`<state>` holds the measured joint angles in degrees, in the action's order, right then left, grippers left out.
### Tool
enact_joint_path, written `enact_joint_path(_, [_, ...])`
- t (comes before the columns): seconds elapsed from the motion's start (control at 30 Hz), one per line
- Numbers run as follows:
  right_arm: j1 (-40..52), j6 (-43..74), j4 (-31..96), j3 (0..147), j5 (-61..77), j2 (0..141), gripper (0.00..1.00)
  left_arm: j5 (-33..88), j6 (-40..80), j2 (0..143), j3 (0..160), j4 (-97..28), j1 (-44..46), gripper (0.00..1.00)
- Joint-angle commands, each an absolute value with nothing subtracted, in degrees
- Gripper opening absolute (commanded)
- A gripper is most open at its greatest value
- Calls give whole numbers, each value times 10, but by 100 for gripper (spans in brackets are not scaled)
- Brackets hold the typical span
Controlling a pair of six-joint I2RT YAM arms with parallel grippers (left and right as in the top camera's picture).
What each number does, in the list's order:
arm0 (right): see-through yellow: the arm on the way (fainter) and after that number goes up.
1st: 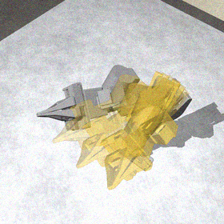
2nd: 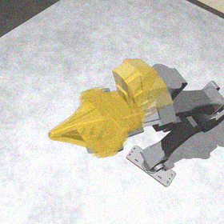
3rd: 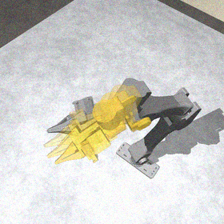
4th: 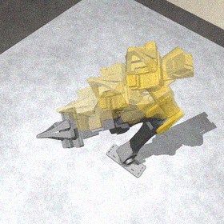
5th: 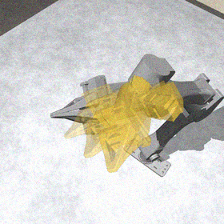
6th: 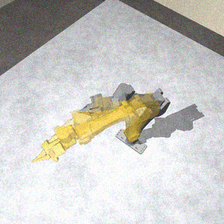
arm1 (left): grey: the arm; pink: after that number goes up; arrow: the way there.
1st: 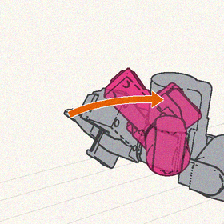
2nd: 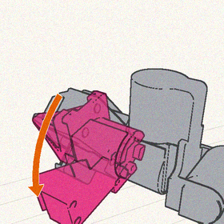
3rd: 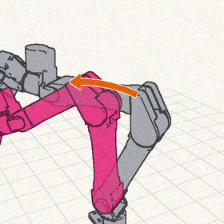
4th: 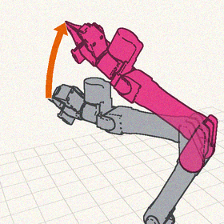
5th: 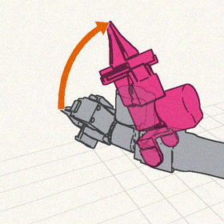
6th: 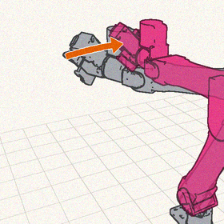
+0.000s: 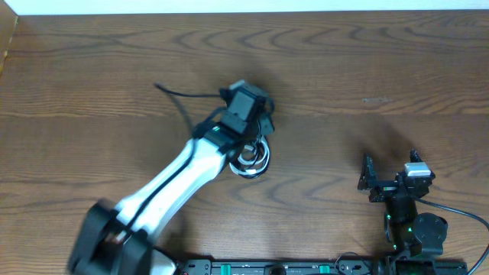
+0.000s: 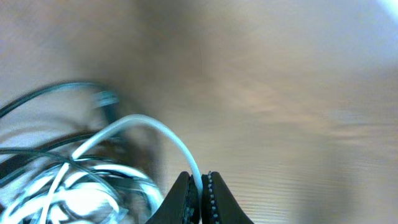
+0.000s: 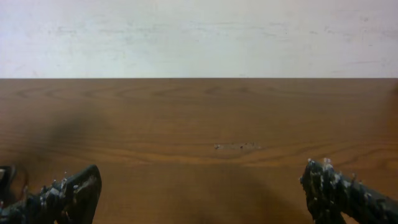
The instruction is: Untangle cables
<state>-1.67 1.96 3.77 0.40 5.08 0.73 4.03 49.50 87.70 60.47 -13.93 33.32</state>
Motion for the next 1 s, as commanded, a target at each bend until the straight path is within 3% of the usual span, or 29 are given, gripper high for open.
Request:
enact_joint_path(0.0, [-14,21,40,3,46,7,99,102,488,776,625,-86,334,8])
enact_joint_path(0.33, [-14,21,40,3,46,7,99,130,487,633,625,-8,333,7])
enact_joint_path(0.63, [-14,21,40,3,46,7,99,106,486,669,625,-93,333,7])
enact_joint_path(0.87, [-14,21,40,3,46,7,99,190,486,671,625,-5,333,8])
enact_joint_path(0.97, [-14,21,40,3,46,7,99,184,471,658,625,-11,333,23])
